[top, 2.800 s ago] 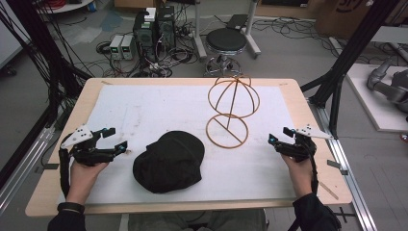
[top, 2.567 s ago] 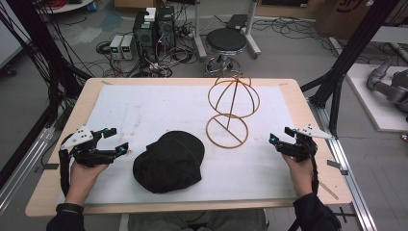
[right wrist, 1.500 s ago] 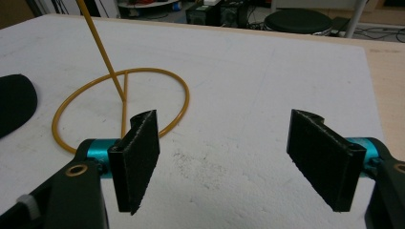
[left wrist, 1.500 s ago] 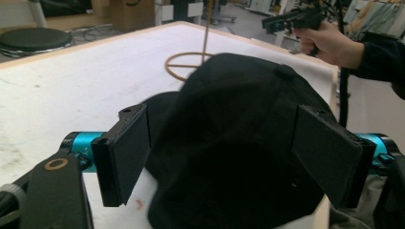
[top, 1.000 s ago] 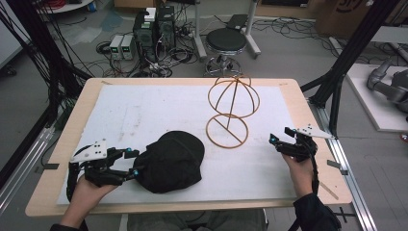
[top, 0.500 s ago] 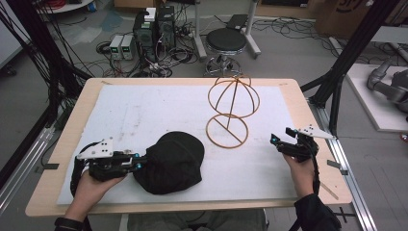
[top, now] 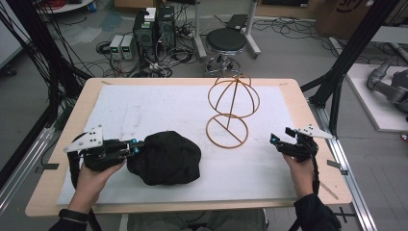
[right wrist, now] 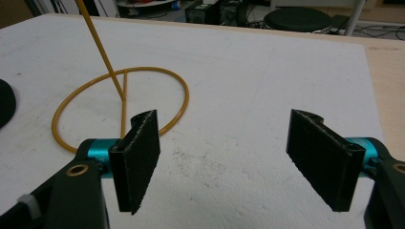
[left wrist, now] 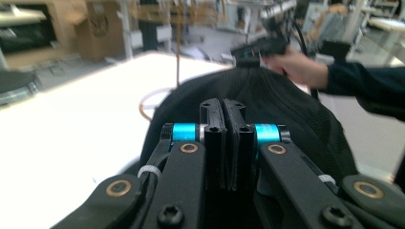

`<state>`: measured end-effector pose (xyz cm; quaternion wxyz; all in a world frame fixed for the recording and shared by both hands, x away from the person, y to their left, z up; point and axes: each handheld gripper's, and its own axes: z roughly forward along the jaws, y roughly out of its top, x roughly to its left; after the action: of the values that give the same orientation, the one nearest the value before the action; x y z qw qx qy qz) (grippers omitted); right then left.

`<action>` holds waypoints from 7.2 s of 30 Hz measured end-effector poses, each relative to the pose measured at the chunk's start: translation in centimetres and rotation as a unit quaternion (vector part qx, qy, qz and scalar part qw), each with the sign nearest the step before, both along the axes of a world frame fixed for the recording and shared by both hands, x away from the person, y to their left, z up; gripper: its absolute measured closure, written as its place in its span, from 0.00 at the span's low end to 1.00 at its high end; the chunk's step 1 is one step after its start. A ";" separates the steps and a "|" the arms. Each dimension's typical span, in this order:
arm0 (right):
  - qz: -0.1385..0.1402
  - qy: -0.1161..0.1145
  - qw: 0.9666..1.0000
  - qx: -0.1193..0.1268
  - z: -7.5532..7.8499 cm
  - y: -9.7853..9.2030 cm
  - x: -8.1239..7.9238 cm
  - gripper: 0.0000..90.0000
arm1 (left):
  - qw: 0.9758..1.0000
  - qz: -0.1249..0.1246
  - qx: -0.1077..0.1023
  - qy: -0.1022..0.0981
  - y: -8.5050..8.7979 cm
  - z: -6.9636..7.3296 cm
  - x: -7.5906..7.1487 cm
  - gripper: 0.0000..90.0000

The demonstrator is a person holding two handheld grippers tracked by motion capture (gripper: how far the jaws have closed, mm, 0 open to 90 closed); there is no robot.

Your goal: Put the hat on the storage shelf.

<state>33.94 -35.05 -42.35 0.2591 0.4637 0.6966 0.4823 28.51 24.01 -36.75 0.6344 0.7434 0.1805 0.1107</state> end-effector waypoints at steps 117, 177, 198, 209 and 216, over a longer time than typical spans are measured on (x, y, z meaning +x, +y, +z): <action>-0.016 -0.007 1.000 0.002 0.0 -2.7 -1.9 0.31 | 0.960 0.162 -0.227 -0.007 -15.7 14.6 19.8 0.97; -0.012 -0.010 1.000 -0.014 0.1 -2.0 -1.9 0.31 | 0.988 0.038 -0.137 0.056 -19.0 7.7 16.2 0.88; -0.006 -0.010 1.000 -0.016 0.1 -1.3 -1.5 0.31 | 0.995 0.064 -0.070 0.036 -12.5 6.4 11.0 0.40; 0.006 -0.009 1.000 -0.019 0.1 -0.4 -0.8 0.31 | 0.995 0.101 -0.001 0.005 -8.2 2.8 6.6 0.31; 0.012 -0.010 1.000 -0.022 0.1 0.0 -0.6 0.30 | 0.992 0.123 0.009 0.006 -6.0 -0.2 4.4 0.29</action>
<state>33.31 -35.09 -42.30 0.2702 0.4444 0.7104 0.4741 32.90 18.03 -36.98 0.6081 0.7219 0.2736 0.1850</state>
